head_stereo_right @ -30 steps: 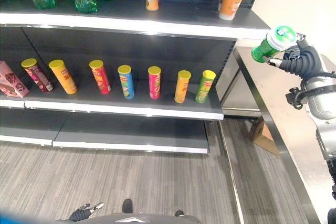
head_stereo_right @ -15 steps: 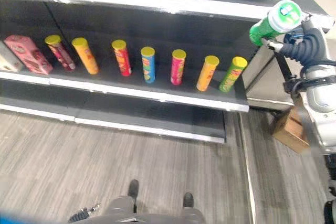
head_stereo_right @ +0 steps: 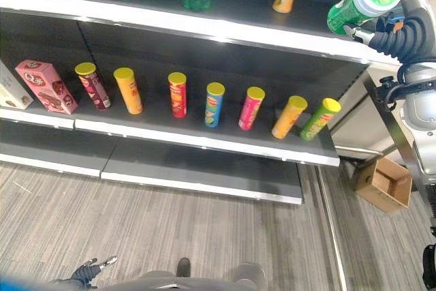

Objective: Put the goods on the table back onto the shelves and tidy them up.

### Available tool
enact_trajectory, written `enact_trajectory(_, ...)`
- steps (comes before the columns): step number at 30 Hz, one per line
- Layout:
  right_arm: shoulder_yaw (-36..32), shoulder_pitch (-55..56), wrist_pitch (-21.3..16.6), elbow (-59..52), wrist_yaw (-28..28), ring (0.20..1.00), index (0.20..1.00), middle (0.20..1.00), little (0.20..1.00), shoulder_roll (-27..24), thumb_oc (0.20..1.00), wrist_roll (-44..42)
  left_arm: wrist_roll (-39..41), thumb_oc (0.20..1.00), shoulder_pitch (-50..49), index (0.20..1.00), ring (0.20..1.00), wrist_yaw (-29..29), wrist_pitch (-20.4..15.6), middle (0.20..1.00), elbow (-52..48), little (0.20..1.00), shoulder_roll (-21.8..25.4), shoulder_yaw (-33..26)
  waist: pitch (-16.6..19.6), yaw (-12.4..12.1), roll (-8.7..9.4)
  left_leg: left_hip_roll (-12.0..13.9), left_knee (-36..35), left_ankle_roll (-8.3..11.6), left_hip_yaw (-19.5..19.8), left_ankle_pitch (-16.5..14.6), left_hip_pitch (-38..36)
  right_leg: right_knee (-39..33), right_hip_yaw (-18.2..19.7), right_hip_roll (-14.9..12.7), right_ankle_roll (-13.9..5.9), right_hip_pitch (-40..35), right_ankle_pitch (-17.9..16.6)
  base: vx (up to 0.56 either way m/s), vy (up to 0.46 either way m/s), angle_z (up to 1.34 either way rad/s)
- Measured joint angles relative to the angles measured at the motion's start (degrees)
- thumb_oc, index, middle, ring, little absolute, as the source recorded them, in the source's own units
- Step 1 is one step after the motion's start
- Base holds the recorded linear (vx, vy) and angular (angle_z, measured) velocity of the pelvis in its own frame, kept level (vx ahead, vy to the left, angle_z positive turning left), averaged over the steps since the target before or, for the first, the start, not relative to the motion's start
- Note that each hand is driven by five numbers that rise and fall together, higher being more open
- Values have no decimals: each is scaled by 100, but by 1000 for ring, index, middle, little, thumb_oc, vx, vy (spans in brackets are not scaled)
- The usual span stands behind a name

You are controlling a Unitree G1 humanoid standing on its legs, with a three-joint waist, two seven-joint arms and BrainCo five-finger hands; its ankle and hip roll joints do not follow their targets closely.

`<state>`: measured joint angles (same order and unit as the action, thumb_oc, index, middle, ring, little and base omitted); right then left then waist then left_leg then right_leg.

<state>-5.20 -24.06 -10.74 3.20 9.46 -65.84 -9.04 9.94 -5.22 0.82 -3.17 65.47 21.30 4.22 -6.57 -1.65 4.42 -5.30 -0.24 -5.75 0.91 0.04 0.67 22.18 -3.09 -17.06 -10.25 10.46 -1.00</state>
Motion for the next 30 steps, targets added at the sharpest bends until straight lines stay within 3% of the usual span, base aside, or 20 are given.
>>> enact_trajectory(2, 138, -26, -45, 42, -20, 200, 200, 200, 200, -11, 200, -119, 12, 1000, 122, 1000, 1000, 4, 0, 1000, 24, 1000, -137, -13, -178, -4, -259, 295, 71, 36, 170, -96, -24, -1455, 49, 861, 117, -56, 179, 255, -89, 6)
enact_trajectory(3, 140, 4, -49, 35, -31, 200, 200, 200, 200, -50, 200, -124, 12, 1000, 167, 1000, 1000, -17, 0, 1000, 66, 1000, -199, -19, -270, 84, -372, 401, 52, 94, 298, -107, -38, -2348, 156, 1214, 48, -130, 131, 250, -51, 53)
enact_trajectory(4, 75, 14, -31, 56, -23, 200, 200, 200, 200, -85, 200, -245, 12, 1000, 240, 1000, 1000, -33, 1, 1000, 88, 1000, -262, -67, -409, 255, -329, 323, 18, 114, 491, -87, -103, -2833, 418, 1414, 4, 11, -1, 252, -60, 96)
enact_trajectory(6, -90, 237, -8, 45, -6, 200, 200, 200, 200, -65, 200, -332, 14, 1000, 380, 1000, 1000, -90, -3, 1000, 199, 1000, -357, -153, -508, 500, -96, -22, 22, 40, 874, -163, -236, -2831, 857, 1365, -20, 262, -252, 216, -91, 114)
enact_trajectory(8, -128, 380, 9, 54, -9, 200, 200, 200, 200, -68, 200, -340, 13, 1000, 330, 1000, 1000, -111, -8, 1000, 151, 1000, -394, -162, -526, 482, 90, -272, 18, -1, 1162, -276, -463, -2809, 729, 1171, 14, 304, -333, 276, -234, 123)
enact_trajectory(9, -508, 835, 2, 51, -29, 200, 200, 200, 200, -75, 200, -341, 8, 1000, 287, 1000, 1000, -110, 5, 1000, 63, 1000, -408, -36, -522, 492, 112, -252, -97, 66, 1641, -322, -642, -2693, 679, 1089, 152, 41, -443, 246, -255, 224)
enact_trajectory(10, -906, 1392, 82, 64, -55, 200, 200, 200, 200, -93, 200, -344, 2, 1000, 255, 1000, 1000, -115, 3, 1000, 44, 1000, -358, 7, -485, 596, 173, -127, -79, 269, 2029, -401, -689, -2711, 599, 1087, 171, -366, -680, 269, -335, 217)
enact_trajectory(11, -925, 1430, 99, 72, -84, 200, 200, 200, 200, -120, 200, -344, 2, 1000, 218, 1000, 1000, -115, 6, 1000, 28, 1000, -354, 11, -494, 586, 155, -18, -23, 473, 2016, -486, -677, -2688, 580, 1196, 297, -381, -871, 192, -250, 166)
enact_trajectory(12, -950, 1578, -205, -138, -353, 200, 200, 200, 200, -8, 200, -570, 1, 1000, 32, 1000, 1000, -110, 50, 1000, 42, 1000, -503, -7, -487, 713, 34, 433, -57, 693, 1969, -576, -899, -2668, 294, 1546, 743, -687, -867, 261, -329, 77)
enact_trajectory(14, -1257, 1791, -123, -79, -349, 200, 200, 200, 200, -282, 200, -619, 2, 1000, 78, 1000, 1000, -129, 54, 1000, -175, 1000, -659, 174, -314, 908, -63, 706, 25, 961, 1618, -809, -898, -2785, -13, 1754, 857, -968, -687, 140, -178, 67)
enact_trajectory(16, -1706, 1835, 15, 167, -293, 200, 200, 200, 200, -490, 200, -673, 0, 1000, 426, 1000, 1000, -126, 5, 1000, -284, 1000, -653, 227, -300, 989, -65, 979, 1, 1053, 1109, -769, -710, -2783, -243, 1786, 977, -906, -687, 47, -68, 67)
enact_trajectory(17, -1951, 2042, 85, 158, -279, 200, 200, 200, 200, -579, 200, -680, -2, 1000, 605, 1000, 1000, -127, 8, 1000, -339, 1000, -675, 230, -307, 1128, -32, 1173, 181, 1159, 282, -725, -417, -2801, -456, 1702, 1098, -871, -631, 64, -14, 84)
enact_trajectory(18, -2057, 2212, 84, 18, -308, 200, 200, 200, 200, -622, 200, -680, -6, 1000, 599, 1000, 1000, -134, -53, 1000, -524, 1000, -691, 227, -293, 1222, -32, 1392, 114, 1157, -617, -713, -273, -2811, -537, 1628, 1072, -799, -613, 102, -4, 45)
enact_trajectory(22, -2017, 2274, 95, -5, -401, 200, 200, 200, 200, -613, 200, -680, -151, 1000, 78, 1000, 1000, -132, 9, 1000, -443, 1000, -730, 209, -184, 1163, -316, 1273, -524, 1190, -668, -117, -684, -2813, -185, 1632, 853, -823, -677, 50, 14, -33)
enact_trajectory(30, -1956, 2323, 96, -16, -613, 200, 200, 200, 200, -614, 200, -777, -246, 1000, -183, 1000, 1000, -133, 13, 1000, -376, 1000, -680, 67, 72, 1197, -202, 988, -536, 1086, -711, -98, -784, -2812, -86, 1365, 655, -885, -728, -3, 14, -3)
